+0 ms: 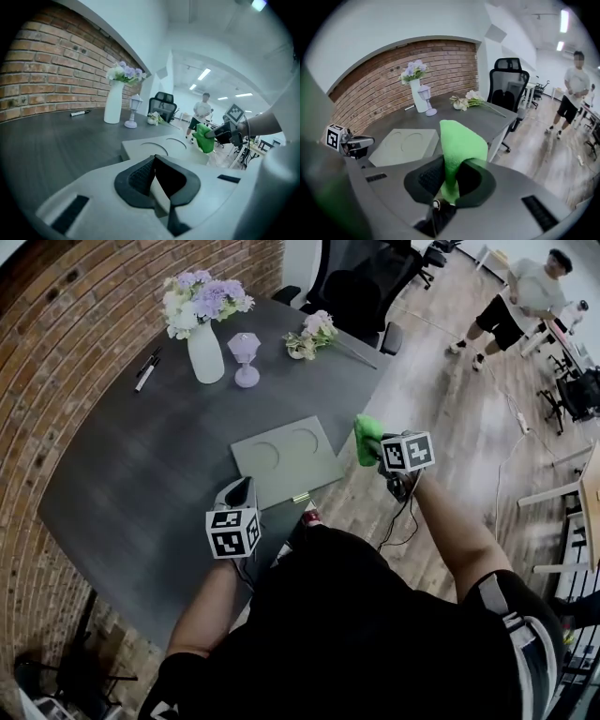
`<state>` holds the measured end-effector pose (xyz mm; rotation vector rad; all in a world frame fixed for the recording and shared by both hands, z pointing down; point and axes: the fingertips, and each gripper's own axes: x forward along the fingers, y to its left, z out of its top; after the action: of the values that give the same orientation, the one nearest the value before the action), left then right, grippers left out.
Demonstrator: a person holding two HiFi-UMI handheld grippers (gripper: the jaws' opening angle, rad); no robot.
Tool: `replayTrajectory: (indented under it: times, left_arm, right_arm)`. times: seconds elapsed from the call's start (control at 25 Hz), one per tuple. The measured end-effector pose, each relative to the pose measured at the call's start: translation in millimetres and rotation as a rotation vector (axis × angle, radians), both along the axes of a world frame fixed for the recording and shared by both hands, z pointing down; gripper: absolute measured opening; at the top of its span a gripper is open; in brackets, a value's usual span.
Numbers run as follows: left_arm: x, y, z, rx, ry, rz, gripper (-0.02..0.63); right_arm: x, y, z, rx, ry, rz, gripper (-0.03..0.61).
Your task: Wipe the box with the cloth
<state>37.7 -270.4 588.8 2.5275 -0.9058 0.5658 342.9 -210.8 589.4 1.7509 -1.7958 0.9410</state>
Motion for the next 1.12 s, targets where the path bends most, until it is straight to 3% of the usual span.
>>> replayTrajectory:
  times: [0.16,0.36,0.76,1.12]
  left_arm:
    - [3,7,-4,0.001,0.007,0.007,0.008]
    - [-18,13,-5,-0.006,0.005,-0.043,0.008]
    - [-102,24,-5,-0.014,-0.007,-0.27,0.008]
    - [-168,37,-7,-0.01,-0.018,-0.457,0.008]
  right_arm:
    - [24,10,-13,0.017,0.007,0.062,0.044]
    - [-6,-12,-15,0.027,-0.011,-0.014,0.044]
    - [-165,-70,8,-0.001,-0.125,-0.338,0.044]
    - [-334,-64,1,-0.005,-0.206,-0.741,0.044]
